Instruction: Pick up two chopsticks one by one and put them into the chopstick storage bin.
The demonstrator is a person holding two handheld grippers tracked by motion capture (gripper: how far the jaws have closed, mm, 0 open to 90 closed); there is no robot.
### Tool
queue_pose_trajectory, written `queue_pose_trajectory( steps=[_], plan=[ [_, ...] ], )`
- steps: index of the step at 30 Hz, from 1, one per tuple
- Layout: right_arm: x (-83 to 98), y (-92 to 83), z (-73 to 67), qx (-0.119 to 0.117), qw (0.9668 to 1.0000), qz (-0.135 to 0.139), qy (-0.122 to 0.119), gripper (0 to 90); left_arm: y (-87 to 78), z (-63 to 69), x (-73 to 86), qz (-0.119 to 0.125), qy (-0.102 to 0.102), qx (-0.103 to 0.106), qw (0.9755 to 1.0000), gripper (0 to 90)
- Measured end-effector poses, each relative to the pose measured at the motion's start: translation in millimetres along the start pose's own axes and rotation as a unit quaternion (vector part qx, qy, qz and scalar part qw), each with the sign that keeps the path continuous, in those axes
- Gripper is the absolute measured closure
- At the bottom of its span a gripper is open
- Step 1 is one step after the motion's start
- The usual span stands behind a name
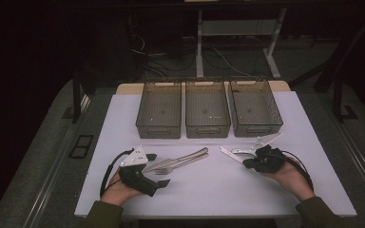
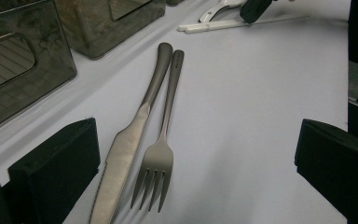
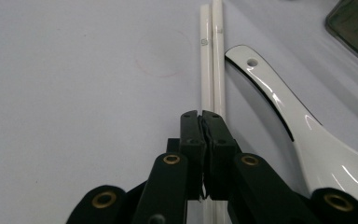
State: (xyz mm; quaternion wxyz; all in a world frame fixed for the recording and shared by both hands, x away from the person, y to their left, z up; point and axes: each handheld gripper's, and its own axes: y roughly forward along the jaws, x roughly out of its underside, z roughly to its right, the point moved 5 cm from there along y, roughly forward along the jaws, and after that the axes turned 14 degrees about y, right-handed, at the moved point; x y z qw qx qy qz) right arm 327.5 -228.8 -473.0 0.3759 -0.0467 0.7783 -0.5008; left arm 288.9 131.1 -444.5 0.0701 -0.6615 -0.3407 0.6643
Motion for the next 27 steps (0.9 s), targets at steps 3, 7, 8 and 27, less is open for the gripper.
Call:
queue_pose_trajectory(
  steps=[3, 7, 8, 27],
  plan=[
    [0.3, 0.7, -1.1, 0.003, 1.0000, -0.001, -0.004, 87.1, -0.3, 0.1, -0.3, 0.000, 0.001, 0.000, 1.0000, 0.0],
    [-0.5, -2.9, 0.7, 0.008, 0.9999, 0.009, 0.001, 87.1, -0.3, 0.2, -0.3, 0.000, 0.001, 0.001, 1.0000, 0.0],
    [-0.1, -3.2, 2.1, 0.011, 0.9999, 0.008, 0.001, 87.1, -0.1, 0.3, -0.3, 0.000, 0.001, 0.000, 1.0000, 0.0],
    [1.5, -3.2, 2.4, 0.025, 0.9996, 0.007, -0.012, 85.2, 0.3, 0.9, -0.4, -0.001, 0.004, 0.004, 1.0000, 0.0]
  ],
)
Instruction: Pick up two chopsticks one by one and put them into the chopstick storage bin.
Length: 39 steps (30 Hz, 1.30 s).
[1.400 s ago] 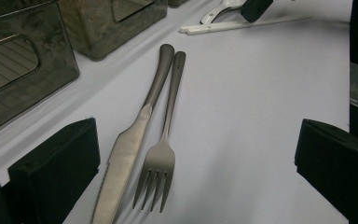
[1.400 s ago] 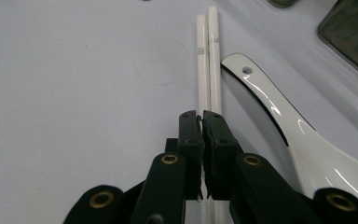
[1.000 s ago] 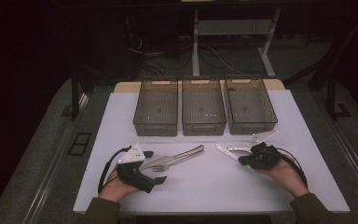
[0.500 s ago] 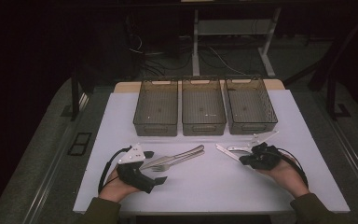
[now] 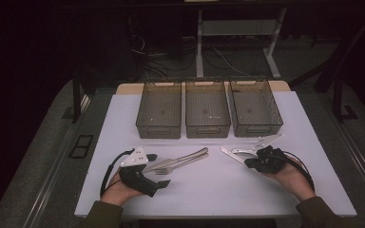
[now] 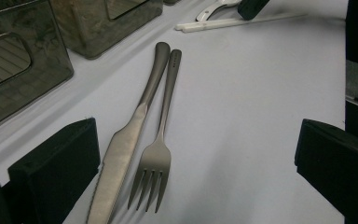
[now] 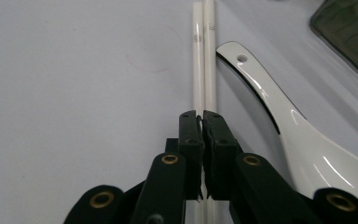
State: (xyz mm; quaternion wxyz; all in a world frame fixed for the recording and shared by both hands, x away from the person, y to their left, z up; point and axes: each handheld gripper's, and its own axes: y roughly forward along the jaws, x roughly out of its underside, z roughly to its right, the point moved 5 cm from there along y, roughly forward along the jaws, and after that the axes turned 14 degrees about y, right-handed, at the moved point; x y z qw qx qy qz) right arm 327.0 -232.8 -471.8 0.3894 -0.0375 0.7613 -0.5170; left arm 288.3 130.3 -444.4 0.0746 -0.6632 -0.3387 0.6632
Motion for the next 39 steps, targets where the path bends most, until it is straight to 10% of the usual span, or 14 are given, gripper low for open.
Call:
queue_pose_trajectory(
  steps=[39],
  plan=[
    [6.6, 6.1, -4.8, -0.009, 0.9999, -0.009, -0.001, 84.1, 6.1, 0.3, 4.3, -0.007, -0.005, 0.013, 0.9999, 0.0]
  ],
)
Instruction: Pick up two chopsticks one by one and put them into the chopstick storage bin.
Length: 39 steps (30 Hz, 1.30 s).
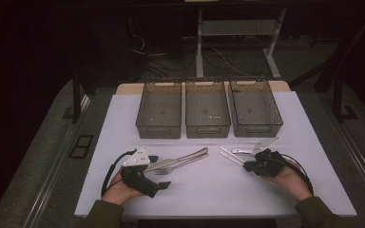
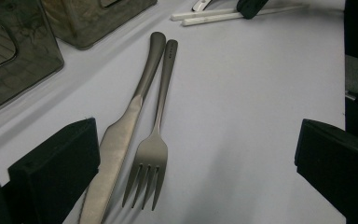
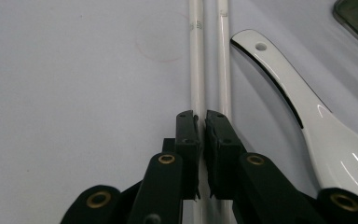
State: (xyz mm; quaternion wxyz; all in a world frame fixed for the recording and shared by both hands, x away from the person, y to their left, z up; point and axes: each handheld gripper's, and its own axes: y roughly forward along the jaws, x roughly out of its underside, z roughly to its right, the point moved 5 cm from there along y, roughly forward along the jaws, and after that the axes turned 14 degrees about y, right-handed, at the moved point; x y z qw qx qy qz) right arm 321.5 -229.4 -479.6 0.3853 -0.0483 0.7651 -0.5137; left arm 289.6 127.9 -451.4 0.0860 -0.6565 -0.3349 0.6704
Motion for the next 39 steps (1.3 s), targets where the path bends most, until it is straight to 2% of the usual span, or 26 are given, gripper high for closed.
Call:
queue_pose_trajectory(
  steps=[2, 7, 10, 15, 23, 33, 39],
  plan=[
    [0.6, -0.5, 1.2, -0.006, 0.9999, 0.003, 0.009, 84.1, -0.1, 0.1, -0.2, 0.001, -0.001, 0.000, 1.0000, 0.0],
    [1.0, -2.1, 0.6, -0.016, 0.9998, 0.004, 0.014, 84.1, 0.0, -0.4, 0.0, 0.002, -0.001, 0.002, 1.0000, 0.0],
    [0.2, -3.1, -0.6, -0.023, 0.9996, 0.008, 0.015, 84.2, -0.1, -1.0, 0.2, 0.002, 0.000, 0.003, 1.0000, 0.0],
    [-2.2, -9.6, 0.2, -0.039, 0.9986, 0.022, 0.029, 84.2, -1.0, -2.1, 0.3, 0.004, -0.001, 0.001, 1.0000, 0.0],
    [-6.7, -16.1, -3.0, -0.050, 0.9977, 0.032, 0.031, 84.2, -2.4, -2.4, 0.3, 0.004, 0.000, 0.001, 1.0000, 0.0],
    [-24.3, -26.0, -5.4, -0.058, 0.9964, 0.051, 0.036, 84.1, -2.3, -4.0, -0.3, 0.025, 0.000, -0.009, 0.9996, 0.0],
    [-36.4, -31.2, -7.5, -0.063, 0.9955, 0.061, 0.037, 84.1, 0.9, -3.2, 0.7, 0.022, 0.008, -0.007, 0.9997, 0.0]
  ],
)
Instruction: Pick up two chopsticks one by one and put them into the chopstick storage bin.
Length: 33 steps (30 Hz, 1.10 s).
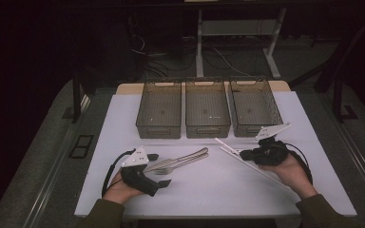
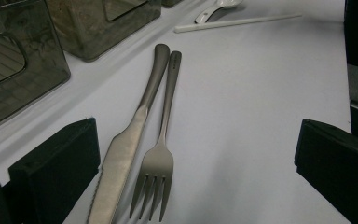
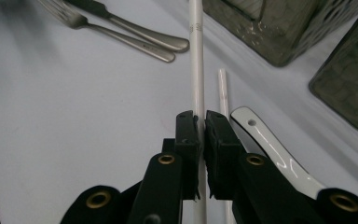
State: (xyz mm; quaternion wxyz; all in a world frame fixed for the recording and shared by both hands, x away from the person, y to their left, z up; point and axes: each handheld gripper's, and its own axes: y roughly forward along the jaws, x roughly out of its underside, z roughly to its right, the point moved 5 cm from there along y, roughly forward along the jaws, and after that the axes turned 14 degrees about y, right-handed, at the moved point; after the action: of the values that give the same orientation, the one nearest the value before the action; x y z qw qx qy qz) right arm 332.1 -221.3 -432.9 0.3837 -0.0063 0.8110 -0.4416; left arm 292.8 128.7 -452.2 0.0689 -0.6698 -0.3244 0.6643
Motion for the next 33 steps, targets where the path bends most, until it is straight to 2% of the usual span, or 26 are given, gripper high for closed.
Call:
queue_pose_trajectory(
  steps=[13, 17, 26, 33],
  plan=[
    [-33.4, 6.0, -5.3, -0.014, 0.9996, 0.022, 0.007, 84.1, 0.0, 1.4, -0.9, 0.002, -0.004, 0.000, 1.0000, 0.0],
    [-41.2, 10.0, -8.1, -0.018, 0.9995, 0.024, 0.006, 84.1, 0.6, 2.8, -2.0, 0.001, 0.001, 0.000, 1.0000, 0.0],
    [-57.6, 18.6, -11.4, -0.019, 0.9993, 0.028, 0.014, 84.1, 1.5, 2.4, -1.4, 0.001, -0.003, 0.000, 1.0000, 0.0],
    [-75.0, 31.5, -16.3, -0.012, 0.9994, 0.027, 0.017, 84.0, 0.2, 1.7, -1.7, 0.004, -0.002, -0.002, 1.0000, 0.0]
  ],
)
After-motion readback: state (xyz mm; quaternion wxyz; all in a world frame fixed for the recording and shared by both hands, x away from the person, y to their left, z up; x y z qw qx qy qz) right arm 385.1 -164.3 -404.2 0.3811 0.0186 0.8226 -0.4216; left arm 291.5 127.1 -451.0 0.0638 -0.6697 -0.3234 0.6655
